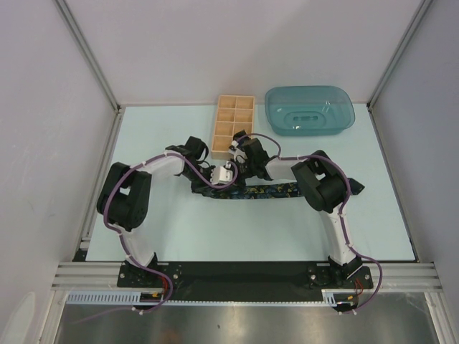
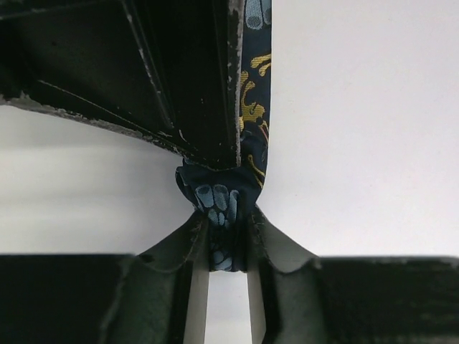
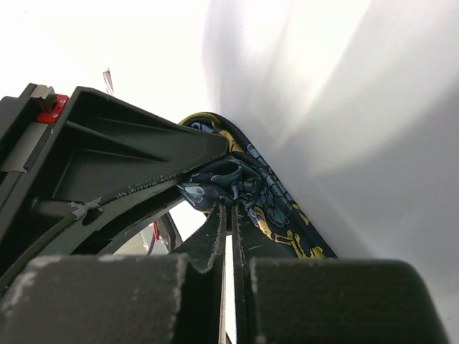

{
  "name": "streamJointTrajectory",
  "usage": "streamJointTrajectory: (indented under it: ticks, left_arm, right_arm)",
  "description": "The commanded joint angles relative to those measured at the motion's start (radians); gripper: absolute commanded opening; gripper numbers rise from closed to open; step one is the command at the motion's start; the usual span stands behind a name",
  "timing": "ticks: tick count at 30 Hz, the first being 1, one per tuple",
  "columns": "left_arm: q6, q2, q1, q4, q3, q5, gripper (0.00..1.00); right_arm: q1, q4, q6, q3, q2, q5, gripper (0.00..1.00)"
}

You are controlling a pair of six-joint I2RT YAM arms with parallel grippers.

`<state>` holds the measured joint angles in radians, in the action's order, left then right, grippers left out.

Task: Roll the ties
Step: Roll the tie at the center of the board.

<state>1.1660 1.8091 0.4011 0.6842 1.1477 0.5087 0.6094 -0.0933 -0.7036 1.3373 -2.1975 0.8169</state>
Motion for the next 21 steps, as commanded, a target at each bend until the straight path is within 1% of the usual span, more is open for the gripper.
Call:
streamJointTrajectory:
  ticks: [1,2,4,5,7,9,10,11,12,15,16,17,18,19,20,21]
  left_arm:
    - [0.012,-0.002,-0.01,0.025,0.026,0.048,0.33]
    - [0.027,-0.008,-0.018,0.025,0.015,0.056,0.44]
    - [0.026,-0.028,-0.022,0.015,0.004,0.057,0.55]
    - [0.02,-0.036,-0.034,0.008,0.003,0.057,0.64]
    - [-0.008,-0.051,-0.047,-0.017,0.0,0.068,0.71]
    - [-0.025,-0.085,-0.07,-0.028,0.003,0.092,0.83]
    - [-0.058,-0.102,-0.08,-0.047,0.003,0.106,0.87]
    - [-0.077,-0.132,-0.099,-0.057,0.004,0.117,0.97]
    - [-0.091,-0.149,-0.107,-0.06,0.007,0.125,0.99]
    - [-0.163,-0.223,-0.137,-0.103,0.007,0.137,0.99]
    - [-0.213,-0.243,-0.145,-0.15,0.003,0.131,0.99]
    - [-0.235,-0.27,-0.172,-0.182,-0.018,0.146,0.99]
    - [-0.258,-0.327,-0.191,-0.224,-0.038,0.168,1.0]
    - [-0.279,-0.361,-0.209,-0.308,-0.063,0.242,1.0]
    - [-0.263,-0.387,-0.243,-0.333,-0.104,0.292,1.0]
    - [-0.229,-0.427,-0.254,-0.344,-0.123,0.339,1.0]
  right_arm:
    - [-0.013,0.009,0.035,0.0,0.032,-0.039,0.0]
    - [-0.016,0.012,0.042,0.002,0.03,-0.044,0.0]
    - [-0.02,0.033,0.065,0.003,0.022,-0.05,0.0]
    - [-0.022,0.04,0.073,0.002,0.021,-0.056,0.0]
    - [-0.025,0.058,0.096,0.002,0.019,-0.061,0.0]
    - [-0.028,0.07,0.107,0.003,0.012,-0.068,0.0]
    - [-0.028,0.075,0.113,0.003,0.012,-0.071,0.0]
    - [-0.03,0.075,0.118,0.003,0.009,-0.074,0.0]
    - [-0.03,0.082,0.124,0.003,0.008,-0.076,0.0]
    - [-0.031,0.087,0.138,0.011,0.004,-0.084,0.0]
    - [-0.031,0.087,0.141,0.014,0.004,-0.085,0.0]
    - [-0.031,0.124,0.153,0.017,0.004,-0.088,0.0]
    - [-0.031,0.13,0.161,0.02,0.004,-0.087,0.0]
    - [-0.031,0.136,0.17,0.026,0.004,-0.091,0.0]
    - [-0.031,0.154,0.19,0.031,0.005,-0.094,0.0]
    - [-0.031,0.164,0.202,0.033,0.007,-0.096,0.0]
